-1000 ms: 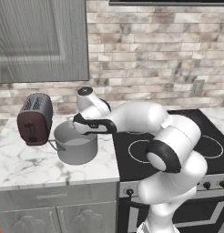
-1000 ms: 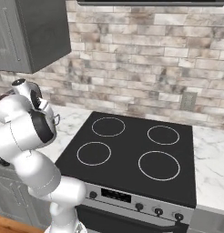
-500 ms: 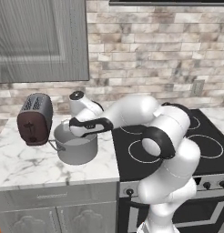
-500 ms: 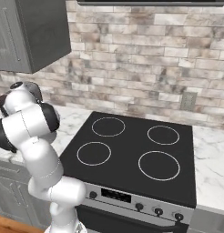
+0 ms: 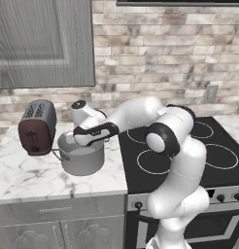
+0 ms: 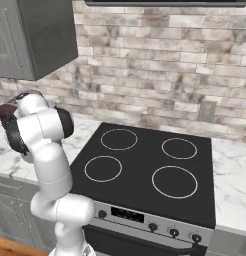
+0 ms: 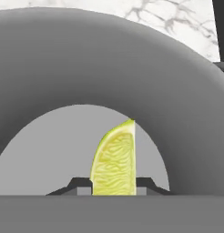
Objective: Turn on the sink faucet. Then move the lemon wedge from the counter to the sink. Turn off the sink. Move the vegetable from the sink to the pot next to the stove. Finally move the pot to the rear left burner.
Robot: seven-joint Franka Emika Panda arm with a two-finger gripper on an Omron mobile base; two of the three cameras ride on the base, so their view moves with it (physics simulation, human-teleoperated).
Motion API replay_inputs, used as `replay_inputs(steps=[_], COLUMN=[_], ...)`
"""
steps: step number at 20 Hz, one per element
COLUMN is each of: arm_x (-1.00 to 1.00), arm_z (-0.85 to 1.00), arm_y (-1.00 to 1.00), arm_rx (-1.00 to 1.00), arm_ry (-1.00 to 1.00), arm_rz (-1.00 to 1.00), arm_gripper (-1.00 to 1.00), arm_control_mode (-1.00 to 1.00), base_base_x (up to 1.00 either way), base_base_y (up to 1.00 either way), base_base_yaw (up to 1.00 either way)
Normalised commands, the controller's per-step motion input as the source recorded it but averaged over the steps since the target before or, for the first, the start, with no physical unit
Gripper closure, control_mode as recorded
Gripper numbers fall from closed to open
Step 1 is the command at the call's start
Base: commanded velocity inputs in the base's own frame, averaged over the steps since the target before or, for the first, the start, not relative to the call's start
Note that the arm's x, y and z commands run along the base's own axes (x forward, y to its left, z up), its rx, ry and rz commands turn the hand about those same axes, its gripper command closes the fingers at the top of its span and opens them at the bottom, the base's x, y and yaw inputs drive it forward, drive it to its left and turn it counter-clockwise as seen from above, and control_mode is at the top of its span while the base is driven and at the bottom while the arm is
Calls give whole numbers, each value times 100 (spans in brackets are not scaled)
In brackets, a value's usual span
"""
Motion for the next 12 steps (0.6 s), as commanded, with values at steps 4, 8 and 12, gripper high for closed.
replay_inputs(steps=[4,8,12], arm_x=[6,11,0], arm_z=[-24,-20,-15], arm_y=[3,1,0], arm_rx=[-4,0,0], arm_ry=[10,5,2], arm_rz=[0,0,0], arm_gripper=[100,100,100], arm_control_mode=[-100,-100,-100], base_base_x=[0,0,0], base_base_y=[0,0,0], base_base_yaw=[0,0,0])
